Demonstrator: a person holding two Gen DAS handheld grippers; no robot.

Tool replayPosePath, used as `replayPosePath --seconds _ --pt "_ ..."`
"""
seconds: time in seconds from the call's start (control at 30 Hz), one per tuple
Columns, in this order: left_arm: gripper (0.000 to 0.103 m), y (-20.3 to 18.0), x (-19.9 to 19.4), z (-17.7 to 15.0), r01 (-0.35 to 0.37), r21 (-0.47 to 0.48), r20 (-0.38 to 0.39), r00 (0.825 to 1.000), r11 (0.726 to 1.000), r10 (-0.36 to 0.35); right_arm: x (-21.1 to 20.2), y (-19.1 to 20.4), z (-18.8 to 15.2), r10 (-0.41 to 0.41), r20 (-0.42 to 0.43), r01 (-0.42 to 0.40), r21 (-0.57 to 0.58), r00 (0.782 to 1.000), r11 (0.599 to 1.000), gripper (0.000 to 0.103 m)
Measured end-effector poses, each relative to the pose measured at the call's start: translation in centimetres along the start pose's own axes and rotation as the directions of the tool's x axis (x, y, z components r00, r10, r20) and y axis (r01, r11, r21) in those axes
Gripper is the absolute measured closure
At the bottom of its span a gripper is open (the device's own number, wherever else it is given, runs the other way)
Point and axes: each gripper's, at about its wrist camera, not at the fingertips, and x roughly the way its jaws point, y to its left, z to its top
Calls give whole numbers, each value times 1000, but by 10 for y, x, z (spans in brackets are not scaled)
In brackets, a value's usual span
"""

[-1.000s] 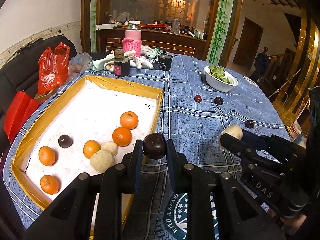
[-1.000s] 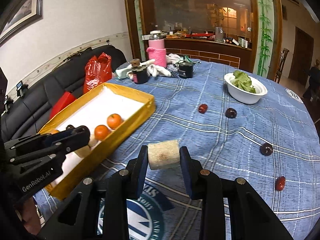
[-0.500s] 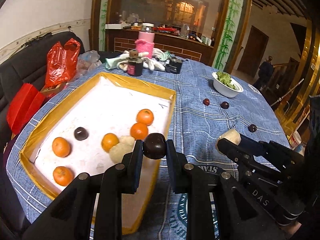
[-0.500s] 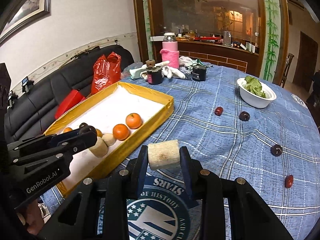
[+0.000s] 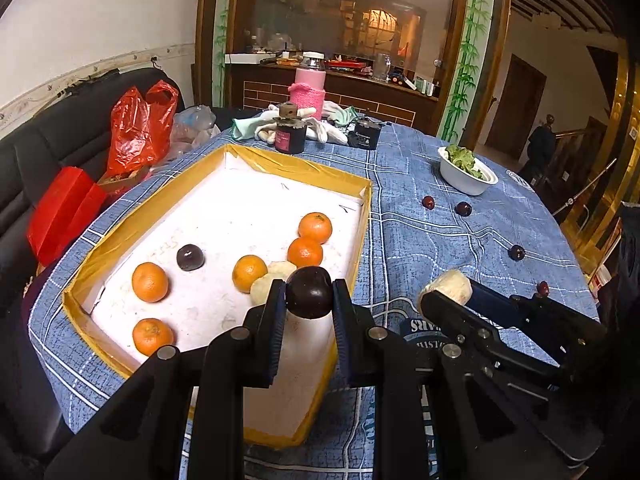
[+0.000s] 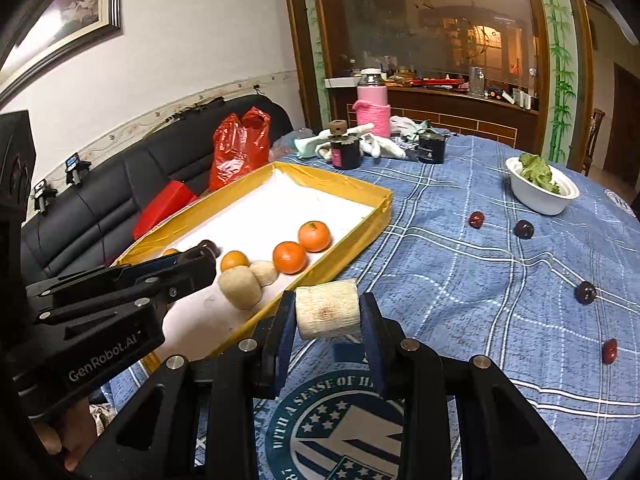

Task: Organize fruits
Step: 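Carry the plum with the left tool while the right tool carries the pale piece over the tray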

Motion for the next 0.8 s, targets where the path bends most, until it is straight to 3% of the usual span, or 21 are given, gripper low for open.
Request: replayPosePath --seconds 0.33,0.8 --pt "83 -4 0 -2 -31 9 5 1000 999 31 -1 1 -15 34 6 -34 -4 999 999 71" --pt "83 31 -2 -2 -86 -53 8 996 995 86 0 7 -13 51 9 -51 -21 999 998 71"
